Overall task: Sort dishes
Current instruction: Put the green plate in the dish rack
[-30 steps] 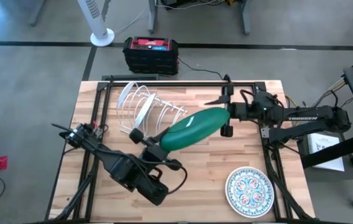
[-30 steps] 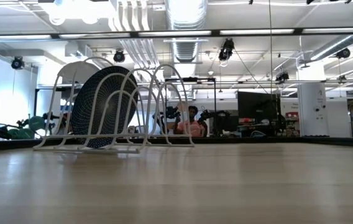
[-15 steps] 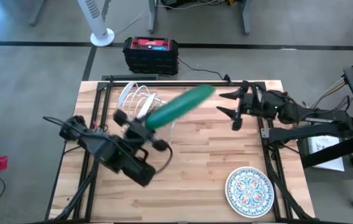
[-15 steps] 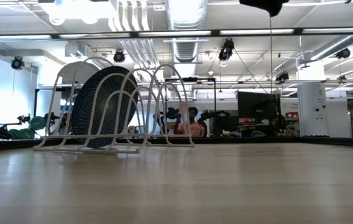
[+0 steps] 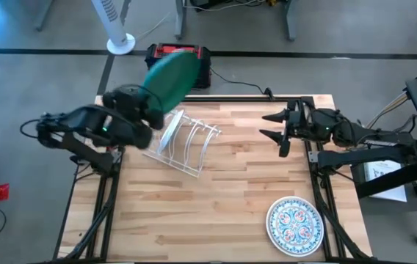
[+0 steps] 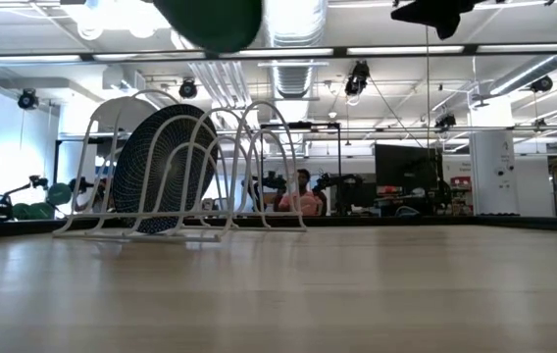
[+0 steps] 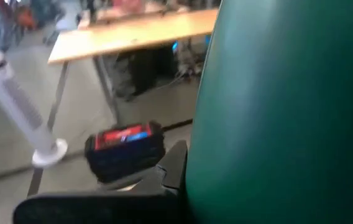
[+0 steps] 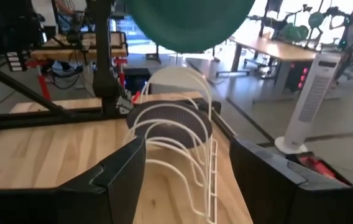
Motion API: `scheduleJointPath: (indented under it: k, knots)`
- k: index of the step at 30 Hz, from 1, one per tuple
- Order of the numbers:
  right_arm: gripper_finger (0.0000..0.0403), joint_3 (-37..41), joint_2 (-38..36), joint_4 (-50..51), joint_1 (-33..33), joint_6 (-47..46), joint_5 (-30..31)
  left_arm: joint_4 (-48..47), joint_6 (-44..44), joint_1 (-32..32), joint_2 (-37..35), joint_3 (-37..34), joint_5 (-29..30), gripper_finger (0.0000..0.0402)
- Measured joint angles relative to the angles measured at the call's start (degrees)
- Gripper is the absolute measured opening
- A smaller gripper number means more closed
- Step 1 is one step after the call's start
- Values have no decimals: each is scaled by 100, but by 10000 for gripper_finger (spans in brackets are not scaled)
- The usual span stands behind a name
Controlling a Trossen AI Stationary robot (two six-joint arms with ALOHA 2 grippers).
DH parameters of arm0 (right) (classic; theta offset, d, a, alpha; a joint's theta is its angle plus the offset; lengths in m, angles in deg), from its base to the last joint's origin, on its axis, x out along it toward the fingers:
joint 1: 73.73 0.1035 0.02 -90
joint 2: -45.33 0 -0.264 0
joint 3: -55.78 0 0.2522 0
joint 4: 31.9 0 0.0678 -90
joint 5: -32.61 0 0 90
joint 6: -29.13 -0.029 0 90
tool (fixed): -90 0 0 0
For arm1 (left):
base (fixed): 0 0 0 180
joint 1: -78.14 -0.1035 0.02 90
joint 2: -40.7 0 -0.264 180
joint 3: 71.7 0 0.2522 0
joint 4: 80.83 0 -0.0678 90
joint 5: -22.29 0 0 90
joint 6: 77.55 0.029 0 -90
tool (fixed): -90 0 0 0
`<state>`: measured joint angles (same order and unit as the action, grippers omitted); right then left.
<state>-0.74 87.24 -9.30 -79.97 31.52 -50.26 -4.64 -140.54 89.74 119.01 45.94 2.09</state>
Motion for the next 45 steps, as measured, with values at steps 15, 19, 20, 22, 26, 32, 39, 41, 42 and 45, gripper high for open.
scheduleJointPath:
  k: [15,19,20,22,26,32,39,41,42,45]
  knots:
    - [224,17,676,-86,0,-54,-6,8,-461,-544,-1129,-1472,-702,30]
    - [229,17,812,-96,0,-54,-6,4,-489,-689,-1166,-1608,-847,30]
    - [229,17,841,-98,0,-55,-6,3,-493,-733,-1172,-1661,-890,30]
    - [228,17,886,-96,0,-83,-6,66,-530,-831,-1172,-1729,-911,30]
    - [224,17,921,-94,0,-85,-8,89,-547,-967,-1164,-1782,-955,30]
    - [225,17,914,-100,0,-88,-9,-67,-361,-997,-1186,-1642,-758,30]
    - [224,17,916,-66,0,-87,-9,-18,9,-999,-1221,-1309,-712,30]
    - [223,17,916,-66,0,-85,-9,-21,80,-1001,-1217,-1330,-927,30]
    - [223,17,916,-66,0,-83,-9,-24,95,-1001,-1206,-1356,-973,30]
    - [225,17,918,-61,0,-83,-9,3,73,-1001,-1175,-1449,-1068,30]
